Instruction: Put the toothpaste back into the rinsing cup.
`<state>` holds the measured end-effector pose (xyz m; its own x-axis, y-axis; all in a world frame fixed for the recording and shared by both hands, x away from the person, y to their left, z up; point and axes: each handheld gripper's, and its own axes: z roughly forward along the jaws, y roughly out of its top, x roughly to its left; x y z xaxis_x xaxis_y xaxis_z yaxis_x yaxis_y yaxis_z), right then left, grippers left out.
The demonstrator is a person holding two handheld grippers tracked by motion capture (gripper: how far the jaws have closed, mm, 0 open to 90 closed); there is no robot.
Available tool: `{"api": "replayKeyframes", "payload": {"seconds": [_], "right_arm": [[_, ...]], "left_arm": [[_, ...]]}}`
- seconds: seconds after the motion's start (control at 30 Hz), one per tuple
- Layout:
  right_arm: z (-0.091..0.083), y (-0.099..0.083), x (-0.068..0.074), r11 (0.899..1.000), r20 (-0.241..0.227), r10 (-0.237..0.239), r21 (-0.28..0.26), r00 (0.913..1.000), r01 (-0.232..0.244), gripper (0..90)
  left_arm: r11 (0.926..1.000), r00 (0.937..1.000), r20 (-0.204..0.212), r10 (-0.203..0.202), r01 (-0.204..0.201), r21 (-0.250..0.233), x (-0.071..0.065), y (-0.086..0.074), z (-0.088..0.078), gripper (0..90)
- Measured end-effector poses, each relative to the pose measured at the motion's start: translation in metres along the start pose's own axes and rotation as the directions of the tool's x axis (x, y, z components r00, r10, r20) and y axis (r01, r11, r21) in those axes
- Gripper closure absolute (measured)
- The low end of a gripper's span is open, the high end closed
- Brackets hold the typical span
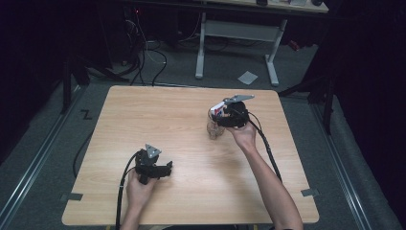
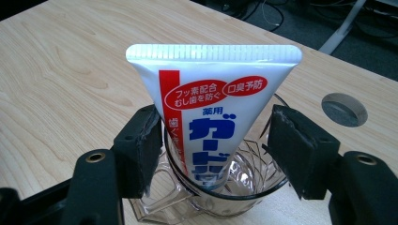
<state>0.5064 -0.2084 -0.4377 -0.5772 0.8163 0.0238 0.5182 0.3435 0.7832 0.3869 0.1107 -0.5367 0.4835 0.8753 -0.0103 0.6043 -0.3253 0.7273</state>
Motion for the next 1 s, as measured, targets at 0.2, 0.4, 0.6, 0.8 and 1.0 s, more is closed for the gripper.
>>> {"api": "replayKeyframes", "payload": {"seconds": [0.2,0.4,0.6,0.8,1.0], "right_arm": [[-0.005,-0.004,0.001,0.999,0.019,-0.032,-0.009,0.9993,0.032,35.8],[-0.014,-0.006,-0.002,0.999,0.013,-0.022,-0.025,0.9997,0.022,35.9],[-0.02,-0.006,-0.005,0.999,0.01,-0.009,-0.04,0.9999,0.009,36.0],[-0.027,-0.009,-0.007,0.999,0.011,-0.004,-0.048,0.9999,0.005,36.2],[-0.036,-0.015,-0.011,0.997,0.007,0.02,-0.072,0.9998,-0.019,37.2]], "left_arm": [[1.0,1.0,0.0,0.0,0.0,0.0,0.0,0.0,0.0,15.1],[1.0,1.0,0.0,0.0,0.0,0.0,0.0,0.0,0.0,15.1],[1.0,1.0,0.0,-0.001,0.001,0.0,0.0,0.0,0.0,15.1],[1.0,1.0,0.0,0.0,0.0,0.001,0.0,0.0,0.0,15.1],[1.0,1.0,-0.001,-0.001,0.001,0.001,0.0,0.0,0.0,15.1]]}}
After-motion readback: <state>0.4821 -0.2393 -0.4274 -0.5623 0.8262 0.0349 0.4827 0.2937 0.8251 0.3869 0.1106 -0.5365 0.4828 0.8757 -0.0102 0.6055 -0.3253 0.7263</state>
